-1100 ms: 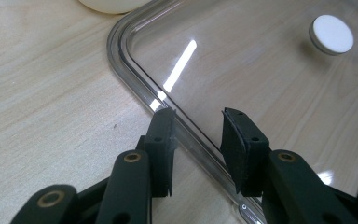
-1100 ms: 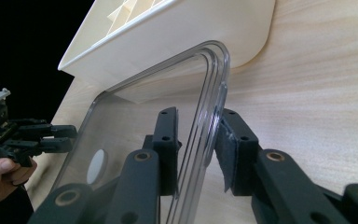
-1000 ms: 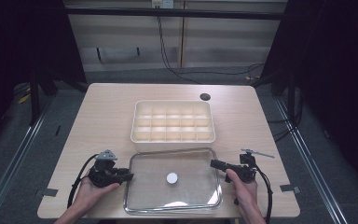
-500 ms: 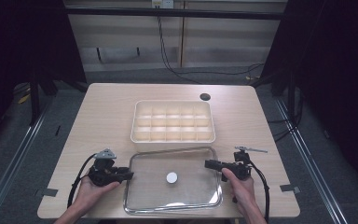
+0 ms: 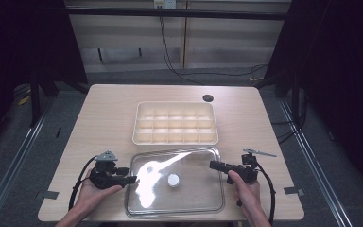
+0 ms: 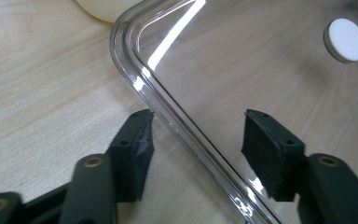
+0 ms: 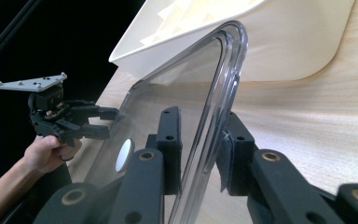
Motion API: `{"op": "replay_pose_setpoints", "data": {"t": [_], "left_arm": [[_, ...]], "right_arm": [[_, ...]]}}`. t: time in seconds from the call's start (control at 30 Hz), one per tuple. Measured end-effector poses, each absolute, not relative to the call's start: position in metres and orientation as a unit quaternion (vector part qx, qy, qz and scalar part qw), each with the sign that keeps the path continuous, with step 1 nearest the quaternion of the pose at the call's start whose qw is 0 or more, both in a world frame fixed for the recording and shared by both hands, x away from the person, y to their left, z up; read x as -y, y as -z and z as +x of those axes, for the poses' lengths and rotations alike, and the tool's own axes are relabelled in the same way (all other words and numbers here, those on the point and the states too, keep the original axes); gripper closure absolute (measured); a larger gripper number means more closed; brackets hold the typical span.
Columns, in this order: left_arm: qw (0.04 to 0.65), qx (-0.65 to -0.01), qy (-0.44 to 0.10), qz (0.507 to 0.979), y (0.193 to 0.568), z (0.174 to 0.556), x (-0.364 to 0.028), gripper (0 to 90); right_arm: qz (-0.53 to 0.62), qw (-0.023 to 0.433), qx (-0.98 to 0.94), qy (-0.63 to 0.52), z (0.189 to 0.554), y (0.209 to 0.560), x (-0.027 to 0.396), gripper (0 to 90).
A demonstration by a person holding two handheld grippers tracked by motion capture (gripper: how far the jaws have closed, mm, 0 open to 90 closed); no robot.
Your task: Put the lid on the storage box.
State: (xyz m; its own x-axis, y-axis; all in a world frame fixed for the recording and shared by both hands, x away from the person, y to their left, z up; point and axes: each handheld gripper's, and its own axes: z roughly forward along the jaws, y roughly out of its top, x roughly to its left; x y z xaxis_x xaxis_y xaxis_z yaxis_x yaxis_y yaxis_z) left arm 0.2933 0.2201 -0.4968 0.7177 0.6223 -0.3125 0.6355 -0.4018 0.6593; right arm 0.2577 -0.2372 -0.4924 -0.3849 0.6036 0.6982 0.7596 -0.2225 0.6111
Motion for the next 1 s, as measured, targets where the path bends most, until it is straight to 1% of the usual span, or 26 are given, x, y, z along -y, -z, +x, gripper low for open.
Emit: {"op": "replay_pose_setpoints", "data": {"t": [0.27, 0.6, 0.67, 0.77, 0.87, 1.0], "left_arm": [[0.405, -0.379, 0.024, 0.832, 0.4976, 0.2943, -0.2192, 33.1], [0.414, -0.381, 0.041, 0.826, 0.4986, 0.2956, -0.2141, 32.0], [0.415, -0.382, 0.046, 0.824, 0.4987, 0.2961, -0.2146, 32.5], [0.422, -0.389, 0.066, 0.816, 0.4992, 0.2991, -0.218, 38.5], [0.433, -0.39, 0.059, 0.811, 0.4953, 0.2978, -0.2201, 44.3], [0.438, -0.39, 0.058, 0.808, 0.4919, 0.297, -0.2224, 48.7]], "right_arm": [[-0.546, 0.065, 0.626, 0.553, 0.2543, 0.489, 0.2381, 73.4], [-0.539, 0.062, 0.635, 0.55, 0.2512, 0.486, 0.236, 73.4], [-0.539, 0.062, 0.636, 0.549, 0.2512, 0.4858, 0.2359, 73.3], [-0.54, 0.06, 0.638, 0.545, 0.2512, 0.4856, 0.2365, 73.2], [-0.547, 0.055, 0.639, 0.538, 0.2516, 0.4863, 0.2372, 72.0], [-0.552, 0.053, 0.641, 0.53, 0.2526, 0.4882, 0.2378, 71.1]]}}
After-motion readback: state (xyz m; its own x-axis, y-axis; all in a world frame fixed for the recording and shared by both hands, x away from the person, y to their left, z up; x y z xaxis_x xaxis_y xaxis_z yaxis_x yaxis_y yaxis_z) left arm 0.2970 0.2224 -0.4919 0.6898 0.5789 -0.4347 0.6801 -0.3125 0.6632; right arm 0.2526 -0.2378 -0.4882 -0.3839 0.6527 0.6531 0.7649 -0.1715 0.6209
